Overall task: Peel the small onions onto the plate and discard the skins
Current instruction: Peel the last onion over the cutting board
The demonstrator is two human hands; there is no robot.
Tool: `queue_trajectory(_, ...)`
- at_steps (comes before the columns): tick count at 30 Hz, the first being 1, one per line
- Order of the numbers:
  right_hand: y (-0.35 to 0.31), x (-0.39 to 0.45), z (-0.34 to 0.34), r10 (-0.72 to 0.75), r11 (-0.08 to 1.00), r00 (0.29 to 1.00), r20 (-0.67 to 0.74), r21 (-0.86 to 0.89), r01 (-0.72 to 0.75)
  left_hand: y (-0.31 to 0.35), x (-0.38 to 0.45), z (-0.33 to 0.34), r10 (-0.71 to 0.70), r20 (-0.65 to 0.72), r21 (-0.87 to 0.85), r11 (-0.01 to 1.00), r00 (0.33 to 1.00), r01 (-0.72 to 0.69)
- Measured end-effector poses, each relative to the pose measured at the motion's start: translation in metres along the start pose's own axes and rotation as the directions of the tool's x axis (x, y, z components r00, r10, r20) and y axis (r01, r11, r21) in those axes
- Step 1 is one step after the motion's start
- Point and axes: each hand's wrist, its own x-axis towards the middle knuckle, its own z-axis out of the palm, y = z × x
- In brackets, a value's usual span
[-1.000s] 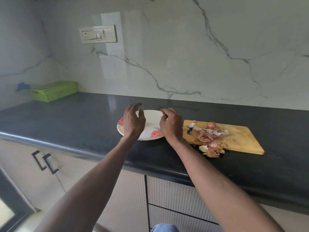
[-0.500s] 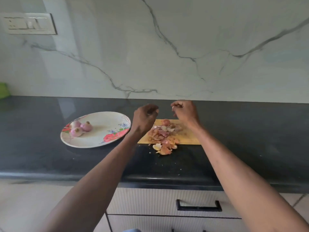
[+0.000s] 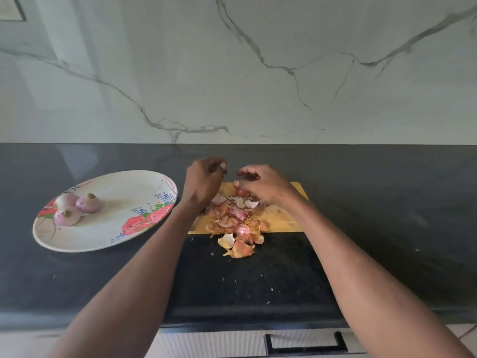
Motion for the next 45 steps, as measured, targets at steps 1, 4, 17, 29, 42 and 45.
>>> queue_trajectory(1, 0.001, 0.000, 0.000, 0.004, 0.999, 1.000, 0.023, -0.053, -0.002, -0.001, -0.001, 0.001, 0.010, 0.002, 0.025, 1.000, 1.000, -0.010)
queue_trajectory(4, 0.004, 0.001, -0.002, -0.022, 0.992, 0.999, 0.032, -0.125, 0.026, -0.002, -0.004, 0.006, 0.043, -0.003, 0.057, 0.997, 0.999, -0.043)
queue_trajectory(17, 0.008, 0.003, -0.010, -0.062, 0.590, 0.993, -0.099, 0.799, 0.116, 0.015, -0.002, -0.002, -0.147, 0.286, -0.641, 0.705, 0.947, 0.303)
queue_trajectory(29, 0.011, 0.002, -0.002, -0.054, 0.762, 0.975, -0.215, 0.622, 0.180, 0.010, -0.005, -0.001, -0.027, 0.249, -0.647, 0.739, 0.968, 0.187)
queue_trajectory(42, 0.008, 0.002, 0.006, -0.037, 0.681, 0.988, -0.152, 0.720, 0.136, 0.012, -0.010, 0.001, 0.066, 0.058, -0.613, 0.790, 0.996, -0.017)
queue_trajectory(45, 0.007, 0.003, 0.004, -0.021, 0.642, 0.992, -0.126, 0.759, 0.110, 0.009, -0.009, 0.003, 0.092, 0.075, -0.584, 0.811, 0.993, -0.031)
